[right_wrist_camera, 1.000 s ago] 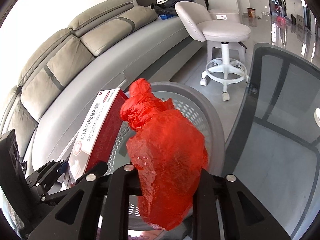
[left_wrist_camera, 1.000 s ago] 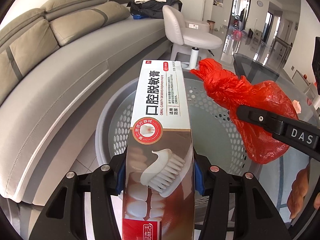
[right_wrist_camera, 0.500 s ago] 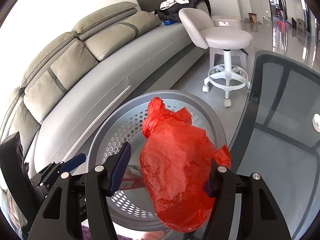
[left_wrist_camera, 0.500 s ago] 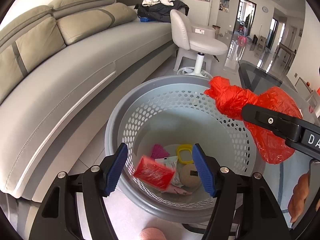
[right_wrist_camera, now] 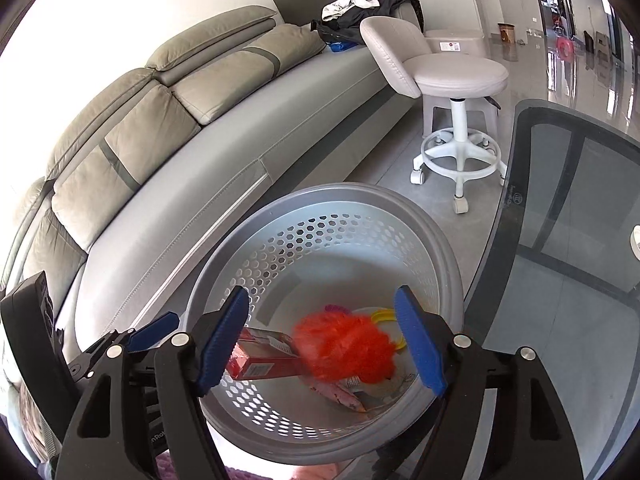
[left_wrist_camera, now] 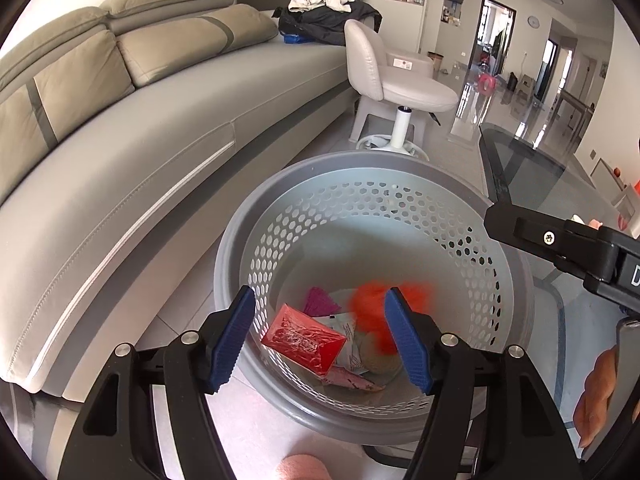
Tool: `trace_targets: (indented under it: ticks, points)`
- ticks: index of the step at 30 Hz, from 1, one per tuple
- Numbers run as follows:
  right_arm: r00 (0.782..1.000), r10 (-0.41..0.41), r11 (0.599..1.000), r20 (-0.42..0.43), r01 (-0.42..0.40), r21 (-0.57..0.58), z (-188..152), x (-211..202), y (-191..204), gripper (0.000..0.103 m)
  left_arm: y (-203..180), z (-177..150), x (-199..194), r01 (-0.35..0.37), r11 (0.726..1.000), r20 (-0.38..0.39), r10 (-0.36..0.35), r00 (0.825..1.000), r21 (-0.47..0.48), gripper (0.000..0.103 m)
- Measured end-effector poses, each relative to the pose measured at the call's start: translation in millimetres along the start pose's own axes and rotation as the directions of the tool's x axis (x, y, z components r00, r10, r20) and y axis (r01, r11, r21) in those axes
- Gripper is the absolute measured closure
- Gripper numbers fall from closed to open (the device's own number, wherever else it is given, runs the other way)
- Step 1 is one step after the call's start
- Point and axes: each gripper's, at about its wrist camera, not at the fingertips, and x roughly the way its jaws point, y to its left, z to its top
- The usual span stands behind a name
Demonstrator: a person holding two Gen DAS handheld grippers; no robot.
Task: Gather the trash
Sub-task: 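Carry the bag and box over the wastebasket and open both tools to drop them, then return the right tool to the table and grasp the pink pig toy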
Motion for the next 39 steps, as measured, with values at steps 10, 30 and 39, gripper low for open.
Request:
trace_targets:
  ticks: [10,30,39]
  points:
    - [1.000,-0.021,1.000,0.005,0.021,0.012,-6,-5,-5,0.031,2,0,-5,0.005,1.000,0.014,-0.005,1.000,-0.009,0.034]
    - [0.979,-0.204,0.977,0.017,0.203,0.073,-67,-73,-60,0.031,-16,2,-27,0.049,0.999,0.081,-0.051,0.995,0.021,0.022]
    - [0.922,-0.386,0.910,0.028,0.375,0.176,-95,-139,-147,0.031,-72,1,-42,0.113,0.985,0.101,-0.126,0.987,0.128,0.017]
